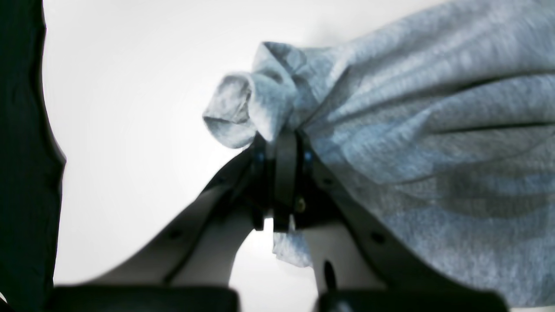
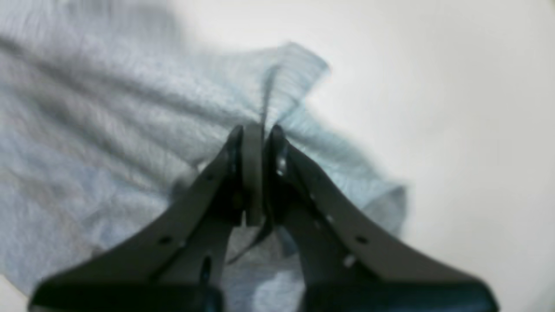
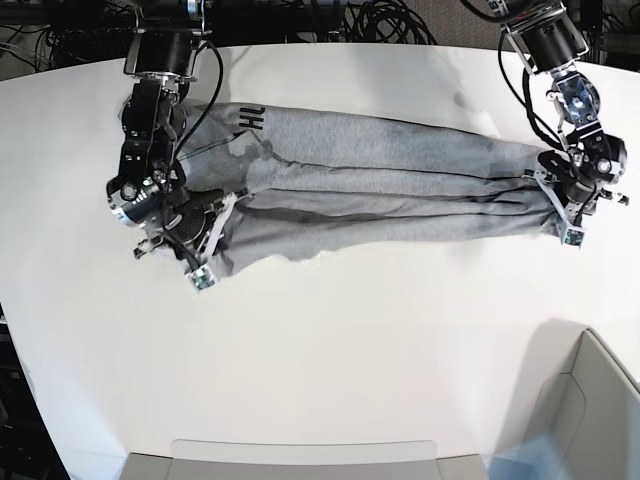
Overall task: Fold the T-shirt properly
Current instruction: 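Hold the strip ends with both grippers and adjust the right gripper's grip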
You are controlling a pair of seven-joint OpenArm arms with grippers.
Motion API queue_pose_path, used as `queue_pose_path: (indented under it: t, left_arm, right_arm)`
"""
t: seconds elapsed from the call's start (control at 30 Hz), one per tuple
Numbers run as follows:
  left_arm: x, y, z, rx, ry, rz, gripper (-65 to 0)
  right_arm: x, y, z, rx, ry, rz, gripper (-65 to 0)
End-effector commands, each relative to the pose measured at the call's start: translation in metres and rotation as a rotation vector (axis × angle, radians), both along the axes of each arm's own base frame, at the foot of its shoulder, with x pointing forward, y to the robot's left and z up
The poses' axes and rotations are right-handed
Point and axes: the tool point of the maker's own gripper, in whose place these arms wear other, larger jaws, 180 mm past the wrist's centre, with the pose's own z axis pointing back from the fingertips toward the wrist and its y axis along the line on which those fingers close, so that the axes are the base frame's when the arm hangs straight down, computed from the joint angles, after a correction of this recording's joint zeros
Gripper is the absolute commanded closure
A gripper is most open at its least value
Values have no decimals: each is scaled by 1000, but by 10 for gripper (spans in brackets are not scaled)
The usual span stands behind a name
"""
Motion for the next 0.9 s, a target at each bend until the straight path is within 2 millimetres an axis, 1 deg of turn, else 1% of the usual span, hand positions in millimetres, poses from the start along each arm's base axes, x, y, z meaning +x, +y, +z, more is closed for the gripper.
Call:
queue_pose_path:
  t: [0.0, 0.03, 0.1, 0.2, 0.37, 0.43, 0.5, 0.63, 0.7, 0.77, 0.83, 0.87]
  left_arm:
    - [10, 7, 16, 24, -49, -2, 0]
    - [10, 7, 16, 24, -49, -2, 0]
    - [10, 7, 16, 24, -49, -2, 0]
    - [10, 7, 16, 24, -49, -2, 0]
    - [10, 7, 17, 27, -48, -2, 0]
    - [10, 7, 17, 27, -48, -2, 0]
    - [10, 7, 17, 27, -48, -2, 0]
    - [10, 7, 17, 27, -48, -2, 0]
    - [10, 7, 17, 27, -48, -2, 0]
    - [10, 7, 17, 27, -48, -2, 0]
    - [10, 7, 17, 27, -48, -2, 0]
    - [10, 7, 17, 27, -48, -2, 0]
  right_arm:
    - [5, 0, 17, 0, -53, -4, 0]
    - [6, -1, 23, -3, -72, -4, 0]
    - [5, -4, 25, -13, -77, -5, 0]
    - [2, -7, 13, -29, -21, -10, 0]
    - [-2, -7, -1, -26, 24, -10, 0]
    - [-3, -7, -6, -24, 44, -10, -26]
    - [-4, -7, -9, -23, 51, -10, -73]
    - [-5, -7, -10, -23, 53, -7, -169]
    - [-4, -6, -9, -20, 50, -7, -199]
    - [-4, -6, -9, -20, 49, -7, -195]
    - [-2, -6, -8, -19, 44, -7, -170]
    - [-2, -6, -7, -21, 43, -7, -146]
